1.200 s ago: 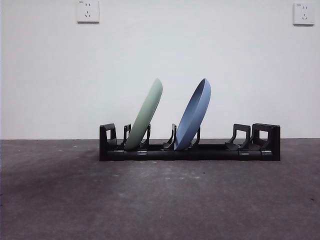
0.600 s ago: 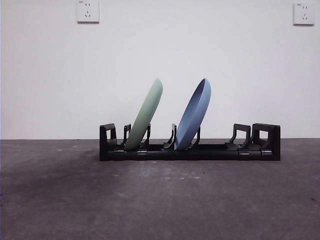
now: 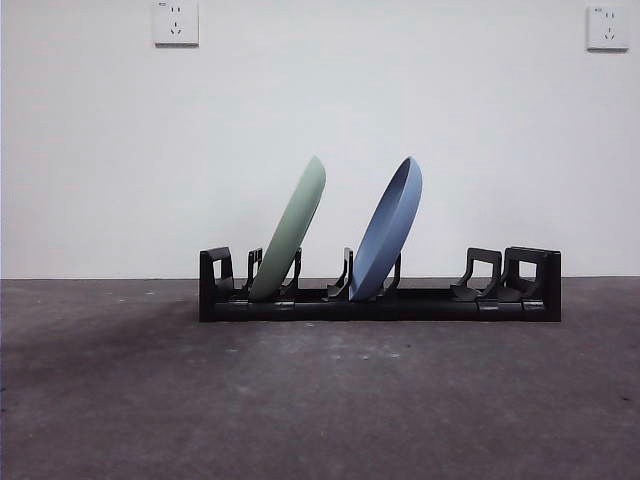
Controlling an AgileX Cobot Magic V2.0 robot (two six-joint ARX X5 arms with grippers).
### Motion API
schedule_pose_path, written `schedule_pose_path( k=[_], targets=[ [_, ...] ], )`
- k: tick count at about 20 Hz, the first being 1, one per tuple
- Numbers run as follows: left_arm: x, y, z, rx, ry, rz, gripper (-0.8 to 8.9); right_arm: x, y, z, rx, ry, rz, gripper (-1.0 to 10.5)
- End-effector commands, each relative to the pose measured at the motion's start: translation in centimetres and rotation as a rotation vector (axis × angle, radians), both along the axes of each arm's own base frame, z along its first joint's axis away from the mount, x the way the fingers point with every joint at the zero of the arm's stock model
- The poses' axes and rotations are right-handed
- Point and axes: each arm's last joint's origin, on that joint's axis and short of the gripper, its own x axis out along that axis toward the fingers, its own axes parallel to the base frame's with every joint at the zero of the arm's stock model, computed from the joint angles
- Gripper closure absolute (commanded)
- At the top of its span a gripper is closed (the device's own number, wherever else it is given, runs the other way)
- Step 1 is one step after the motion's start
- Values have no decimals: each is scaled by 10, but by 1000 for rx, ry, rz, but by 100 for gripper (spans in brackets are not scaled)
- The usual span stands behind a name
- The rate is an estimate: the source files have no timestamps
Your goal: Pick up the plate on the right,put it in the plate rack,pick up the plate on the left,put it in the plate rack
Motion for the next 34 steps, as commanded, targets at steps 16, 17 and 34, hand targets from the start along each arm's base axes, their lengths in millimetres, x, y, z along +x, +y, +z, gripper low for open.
schedule_pose_path(
  k=[16,17,34],
  targets=[
    [-30,79,-198,-34,-248,434,817,57,28,-32,-91,172,-10,944],
    [-31,79,-210,-39,-234,437,817,58,29,-31,-82,153,-11,944],
    [-32,80,-282,-264,-56,524,817,74,37,-17,25,-59,-12,944]
  ],
)
